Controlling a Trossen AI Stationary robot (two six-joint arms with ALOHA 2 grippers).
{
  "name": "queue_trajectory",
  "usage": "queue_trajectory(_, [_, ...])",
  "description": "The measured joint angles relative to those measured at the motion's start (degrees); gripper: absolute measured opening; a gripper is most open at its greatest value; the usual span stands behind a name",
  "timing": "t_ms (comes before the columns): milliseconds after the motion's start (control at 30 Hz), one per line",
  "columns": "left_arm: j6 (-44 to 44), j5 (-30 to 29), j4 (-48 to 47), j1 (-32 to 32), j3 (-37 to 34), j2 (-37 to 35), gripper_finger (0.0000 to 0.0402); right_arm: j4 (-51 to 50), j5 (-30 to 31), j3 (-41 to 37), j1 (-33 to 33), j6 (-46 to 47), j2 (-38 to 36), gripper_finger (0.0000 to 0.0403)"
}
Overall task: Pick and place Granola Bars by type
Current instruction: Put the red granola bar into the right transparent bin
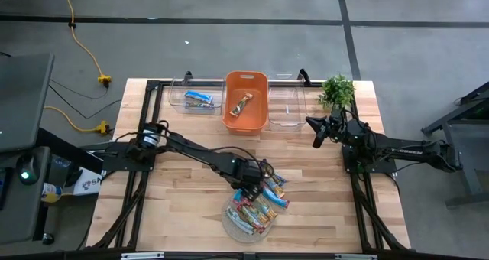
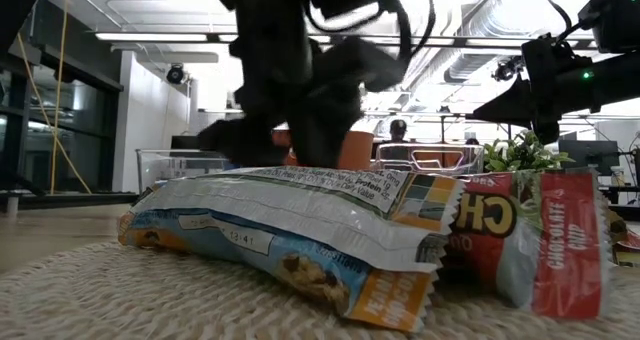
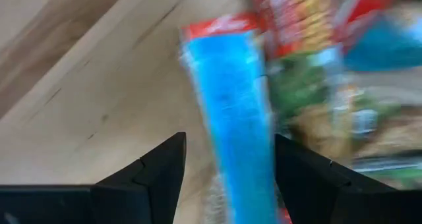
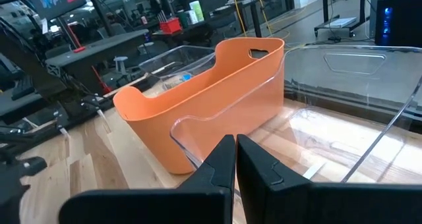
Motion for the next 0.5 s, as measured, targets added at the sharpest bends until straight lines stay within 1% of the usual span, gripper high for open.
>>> queue_trajectory(100, [0.36,0.82,0.95,-0.02,0.28,1.02,0.0214,-0.11,-0.01,0.01,0.0,0.0,0.0,0.0])
queue_trajectory(333, [0.96,1.55,-0.46,-0.02,0.32,2.0,0.0209,-0.04,0.01,0.0,-0.02,0.0,-0.02,0.0])
queue_trajectory(400, [1.05,1.51,-0.66,-0.02,0.3,2.02,0.0197,-0.02,-0.09,0.01,0.0,0.0,-0.01,0.0])
queue_trajectory(500, [1.54,1.57,-1.04,-0.02,0.25,2.06,0.0167,-0.02,-0.01,0.01,0.0,0.0,-0.01,0.0])
